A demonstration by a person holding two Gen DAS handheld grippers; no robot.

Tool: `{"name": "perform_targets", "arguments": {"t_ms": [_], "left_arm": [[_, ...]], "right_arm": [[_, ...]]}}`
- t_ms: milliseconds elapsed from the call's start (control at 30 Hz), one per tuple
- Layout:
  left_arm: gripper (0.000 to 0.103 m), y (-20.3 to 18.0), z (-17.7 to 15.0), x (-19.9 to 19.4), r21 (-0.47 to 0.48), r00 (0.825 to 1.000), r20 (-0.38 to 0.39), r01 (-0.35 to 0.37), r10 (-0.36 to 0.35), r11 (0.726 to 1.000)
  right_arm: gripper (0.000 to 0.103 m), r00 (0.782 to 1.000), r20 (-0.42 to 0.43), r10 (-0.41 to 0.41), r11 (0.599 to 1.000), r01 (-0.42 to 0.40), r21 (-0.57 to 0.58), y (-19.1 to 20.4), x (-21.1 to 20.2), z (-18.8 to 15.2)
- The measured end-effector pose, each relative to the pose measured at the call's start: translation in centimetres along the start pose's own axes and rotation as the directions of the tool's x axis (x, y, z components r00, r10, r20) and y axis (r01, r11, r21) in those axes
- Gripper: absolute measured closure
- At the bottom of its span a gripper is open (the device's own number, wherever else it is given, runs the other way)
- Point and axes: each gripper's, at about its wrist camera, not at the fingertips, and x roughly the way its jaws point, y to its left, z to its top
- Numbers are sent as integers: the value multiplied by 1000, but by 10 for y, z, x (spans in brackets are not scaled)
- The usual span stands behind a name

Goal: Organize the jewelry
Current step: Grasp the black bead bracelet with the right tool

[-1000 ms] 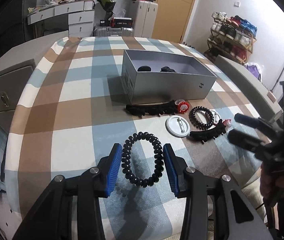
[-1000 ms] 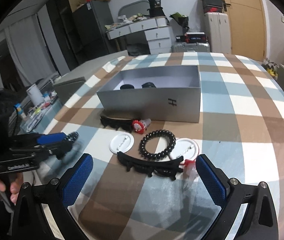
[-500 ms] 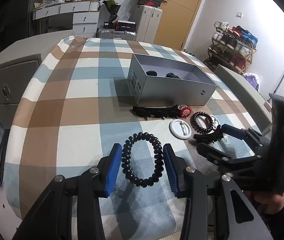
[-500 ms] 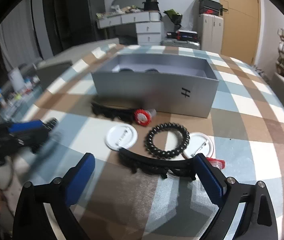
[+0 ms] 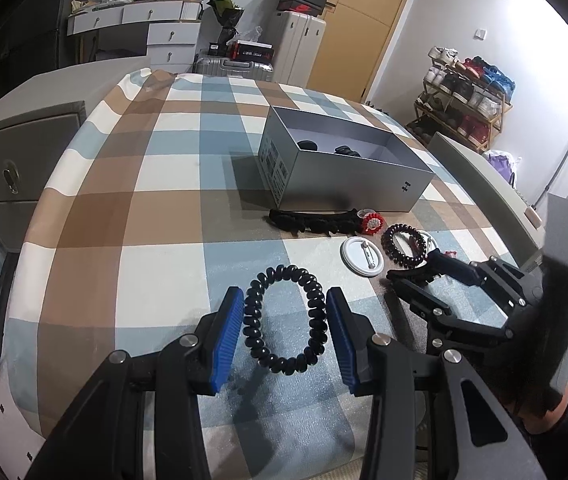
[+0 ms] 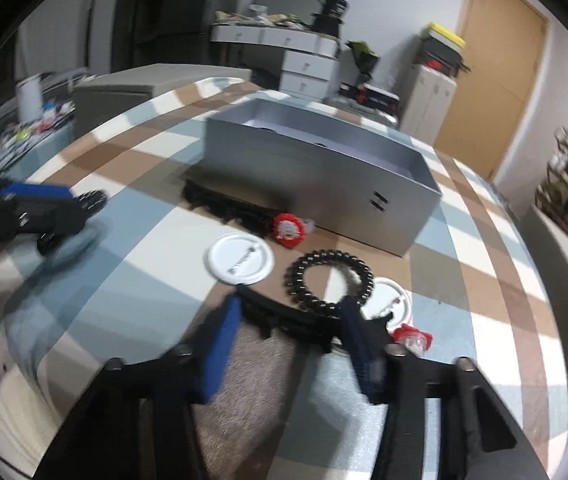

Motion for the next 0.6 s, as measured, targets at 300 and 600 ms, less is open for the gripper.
{"name": "perform_targets", "arguments": {"t_ms": [300,600], "left_arm": [[66,-4,1,0,9,1000,-10,-1,2,1000],[66,-9,7,5,18,1000,-14,-4,5,1000]], "right_arm": [[80,987,44,153,984,-156,86,-22,-15,-2],[58,970,129,205,937,-232,260,-84,-25,-1]]}}
